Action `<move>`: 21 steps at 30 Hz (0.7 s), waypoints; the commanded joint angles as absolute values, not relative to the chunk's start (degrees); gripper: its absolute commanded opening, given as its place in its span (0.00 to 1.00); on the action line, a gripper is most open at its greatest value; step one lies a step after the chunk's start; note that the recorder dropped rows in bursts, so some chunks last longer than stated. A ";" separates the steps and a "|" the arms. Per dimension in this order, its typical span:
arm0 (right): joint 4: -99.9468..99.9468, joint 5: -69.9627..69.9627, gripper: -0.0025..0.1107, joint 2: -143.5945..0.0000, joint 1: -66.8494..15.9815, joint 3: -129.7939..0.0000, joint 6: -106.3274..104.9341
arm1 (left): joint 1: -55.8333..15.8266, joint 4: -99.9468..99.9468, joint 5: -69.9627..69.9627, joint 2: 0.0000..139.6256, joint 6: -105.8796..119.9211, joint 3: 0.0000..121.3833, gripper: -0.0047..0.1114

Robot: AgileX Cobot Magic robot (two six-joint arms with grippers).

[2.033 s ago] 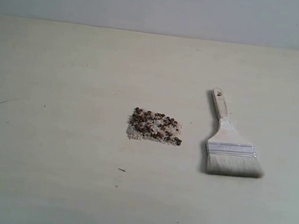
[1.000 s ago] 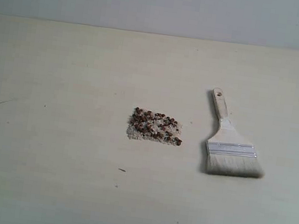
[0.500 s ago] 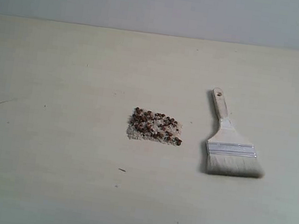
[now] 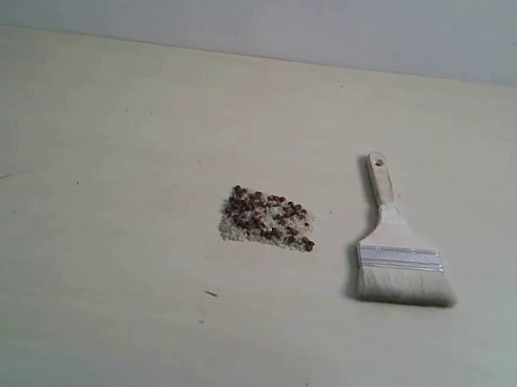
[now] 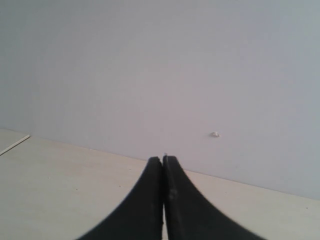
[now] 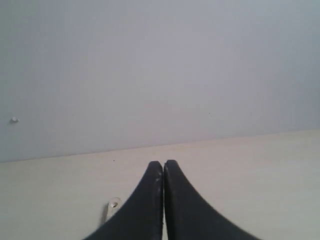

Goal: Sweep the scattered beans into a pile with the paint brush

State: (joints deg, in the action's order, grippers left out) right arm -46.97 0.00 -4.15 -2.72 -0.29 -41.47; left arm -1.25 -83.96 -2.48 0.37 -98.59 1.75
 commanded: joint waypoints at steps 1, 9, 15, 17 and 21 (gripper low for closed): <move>-47.33 2.94 0.02 -0.46 -2.70 0.00 -41.03 | -1.11 -83.77 -2.45 0.00 -98.92 1.57 0.04; -48.03 3.28 0.02 0.00 -2.70 0.00 -40.67 | -1.11 -83.77 -2.45 0.00 -98.92 1.57 0.04; -48.03 3.28 0.02 0.00 -2.70 0.00 -40.67 | -1.11 -83.77 -2.45 0.00 -98.92 1.57 0.04; -48.03 3.28 0.02 0.00 -2.70 0.00 -40.67 | -1.11 -83.77 -2.45 0.00 -98.92 1.57 0.04; -48.03 3.28 0.02 0.00 -2.70 0.00 -40.67 | -1.11 -83.77 -2.45 0.00 -98.92 1.57 0.04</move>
